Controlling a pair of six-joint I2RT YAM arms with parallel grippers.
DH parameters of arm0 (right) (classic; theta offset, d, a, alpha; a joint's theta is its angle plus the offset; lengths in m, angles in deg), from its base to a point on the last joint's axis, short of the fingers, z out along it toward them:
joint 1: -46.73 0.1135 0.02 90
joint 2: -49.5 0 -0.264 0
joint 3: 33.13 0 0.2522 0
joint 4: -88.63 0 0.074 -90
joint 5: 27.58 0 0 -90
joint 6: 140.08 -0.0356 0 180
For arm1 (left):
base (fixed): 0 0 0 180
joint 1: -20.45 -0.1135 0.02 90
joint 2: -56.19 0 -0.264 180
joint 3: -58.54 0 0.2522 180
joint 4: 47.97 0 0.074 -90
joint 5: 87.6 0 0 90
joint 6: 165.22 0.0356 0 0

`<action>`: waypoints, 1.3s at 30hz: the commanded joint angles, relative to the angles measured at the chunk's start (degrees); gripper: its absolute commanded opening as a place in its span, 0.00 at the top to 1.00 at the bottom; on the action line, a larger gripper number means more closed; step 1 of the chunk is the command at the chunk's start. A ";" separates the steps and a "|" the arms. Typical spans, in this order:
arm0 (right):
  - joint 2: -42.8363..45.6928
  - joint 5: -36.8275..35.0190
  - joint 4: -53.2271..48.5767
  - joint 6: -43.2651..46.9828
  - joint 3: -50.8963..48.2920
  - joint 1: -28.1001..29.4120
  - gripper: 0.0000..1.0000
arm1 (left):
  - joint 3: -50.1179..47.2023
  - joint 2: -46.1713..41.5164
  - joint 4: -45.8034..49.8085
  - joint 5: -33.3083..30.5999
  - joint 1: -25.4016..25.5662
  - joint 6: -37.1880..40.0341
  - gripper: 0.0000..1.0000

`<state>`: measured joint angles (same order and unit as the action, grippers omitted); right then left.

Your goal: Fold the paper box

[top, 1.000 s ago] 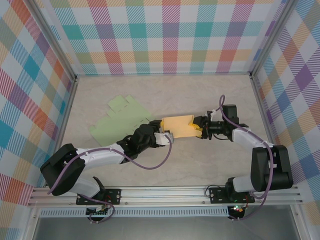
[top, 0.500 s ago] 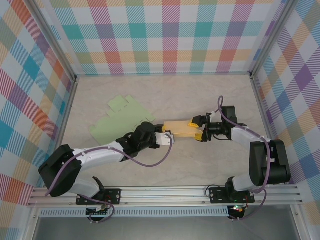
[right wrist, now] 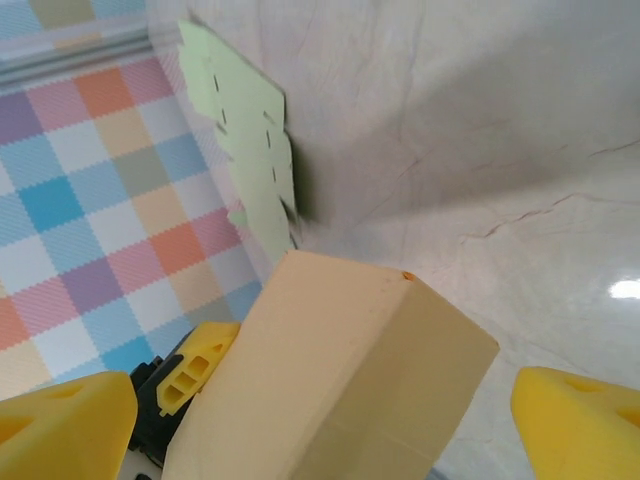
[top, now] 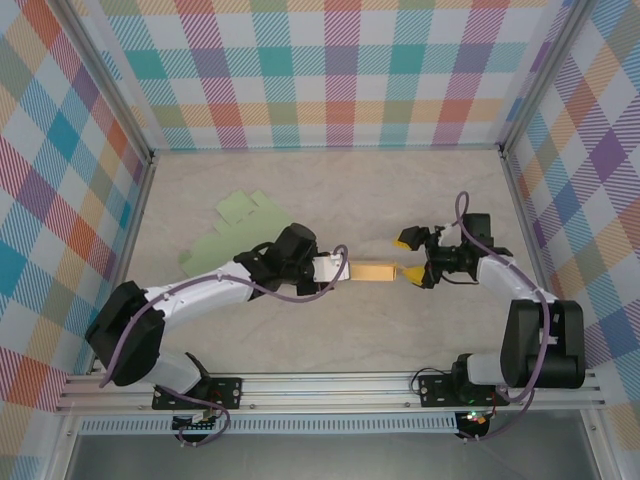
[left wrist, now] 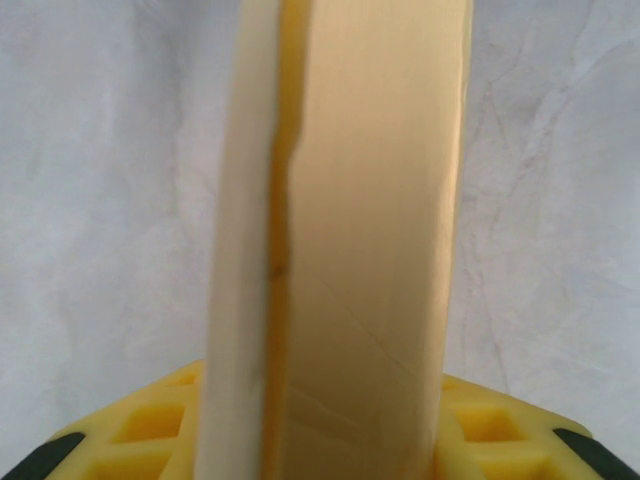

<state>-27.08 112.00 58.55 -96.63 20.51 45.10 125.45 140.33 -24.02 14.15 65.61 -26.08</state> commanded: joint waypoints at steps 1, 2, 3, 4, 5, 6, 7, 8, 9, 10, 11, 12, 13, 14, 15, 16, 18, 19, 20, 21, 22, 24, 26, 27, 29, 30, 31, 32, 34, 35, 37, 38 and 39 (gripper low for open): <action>3.43 -5.57 -6.08 4.97 2.08 -1.41 0.03 | 3.59 2.63 9.25 8.12 -1.73 -1.81 0.66; 4.23 -7.28 -7.51 6.06 2.61 -1.45 0.03 | 4.69 3.92 10.69 9.04 -2.13 -1.87 0.66; 5.14 -8.76 -8.74 7.29 3.04 -1.47 0.03 | 5.85 5.13 12.09 9.70 -2.40 -1.95 0.66; 5.81 -9.86 -9.69 8.08 3.31 -1.46 0.03 | 6.92 6.47 13.14 10.20 -2.61 -2.16 0.66; 6.70 -11.00 -10.69 9.07 3.62 -1.46 0.03 | 8.36 8.02 14.63 10.55 -2.88 -2.34 0.66; 7.85 -12.10 -11.30 10.32 3.76 -1.45 0.03 | 10.05 9.77 16.46 10.95 -3.06 -2.52 0.66; 8.89 -12.82 -11.98 11.29 3.88 -1.45 0.04 | 11.67 11.34 18.20 11.46 -3.27 -2.53 0.66; 10.21 -13.60 -12.76 12.94 4.17 -1.45 0.06 | 13.77 13.15 20.72 12.15 -3.49 -2.58 0.66; 11.69 -14.23 -13.59 14.69 4.50 -1.45 0.08 | 15.91 14.91 23.07 12.48 -3.69 -2.49 0.65; 13.09 -14.89 -14.28 16.02 4.66 -1.47 0.09 | 17.51 16.50 24.64 12.35 -3.76 -2.54 0.65; 14.66 -15.47 -14.87 17.53 4.72 -1.50 0.13 | 19.22 18.07 26.16 12.27 -3.77 -2.51 0.64; 16.39 -15.78 -15.59 18.82 4.84 -1.43 0.17 | 20.75 19.35 27.46 12.16 -3.84 -2.40 0.62; 17.79 -15.86 -16.28 19.91 4.93 -1.40 0.20 | 21.69 20.33 28.17 12.15 -3.86 -2.39 0.60; 19.11 -15.70 -17.18 21.46 5.06 -1.38 0.23 | 22.60 21.14 28.61 12.15 -3.86 -2.39 0.59; 20.22 -15.00 -18.08 23.18 5.23 -1.44 0.24 | 23.24 21.65 28.86 11.83 -3.86 -2.44 0.57; 21.14 -14.30 -18.70 24.52 5.24 -1.34 0.26 | 23.60 22.00 28.68 11.60 -3.88 -2.47 0.55; 22.75 -13.26 -19.73 27.04 5.23 -1.15 0.30 | 23.77 22.02 28.14 10.94 -3.86 -2.56 0.43; 23.30 -13.25 -20.05 27.88 5.25 -1.00 0.32 | 23.72 21.96 27.97 10.68 -3.86 -2.48 0.39; 23.83 -13.44 -20.31 28.83 5.29 -0.61 0.33 | 23.70 21.78 27.74 10.45 -3.90 -2.56 0.34; 24.26 -13.90 -20.48 29.58 5.24 -0.22 0.33 | 23.59 21.52 27.52 10.55 -3.86 -2.56 0.31; 24.37 -14.44 -20.51 30.19 5.31 0.16 0.33 | 23.44 21.26 27.30 10.70 -3.86 -2.56 0.29; 24.25 -16.22 -20.67 31.39 5.57 1.44 0.33 | 23.18 20.73 26.75 10.75 -3.86 -2.80 0.27; 23.46 -17.93 -20.27 31.68 5.89 2.41 0.31 | 22.84 20.24 26.08 10.54 -3.86 -3.04 0.27; 22.89 -19.62 -20.21 31.93 6.36 3.26 0.30 | 22.66 19.97 25.61 10.22 -3.86 -3.24 0.26; 21.55 -22.66 -20.06 32.51 7.08 5.27 0.27 | 22.06 19.30 24.41 9.34 -3.86 -3.68 0.26; 20.70 -24.11 -19.91 32.78 7.51 6.28 0.26 | 21.66 18.74 23.64 8.73 -3.86 -3.95 0.26; 20.13 -25.19 -19.77 32.95 7.75 7.18 0.25 | 21.43 18.42 23.14 8.47 -3.87 -4.20 0.26; 19.44 -26.22 -19.39 33.26 8.02 8.08 0.24 | 21.14 17.94 22.46 8.14 -3.86 -4.60 0.26; 18.30 -27.67 -18.47 33.60 8.28 9.39 0.23 | 20.49 17.21 20.73 7.55 -3.86 -5.47 0.26; 17.52 -28.48 -17.95 33.66 8.47 9.97 0.23 | 20.12 16.83 19.83 7.41 -3.86 -5.92 0.26; 15.99 -29.59 -17.18 34.19 8.72 10.96 0.23 | 19.64 16.41 18.51 7.20 -3.90 -6.43 0.26; 15.23 -29.74 -16.63 34.47 8.81 11.33 0.23 | 19.43 16.32 17.94 7.24 -3.86 -6.67 0.26; 14.44 -29.79 -16.13 34.90 9.07 11.75 0.24 | 19.37 16.31 17.68 7.32 -3.86 -6.79 0.26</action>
<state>-11.15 84.59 40.15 -64.13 27.24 55.83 145.60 158.84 -3.84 21.76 62.14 -31.37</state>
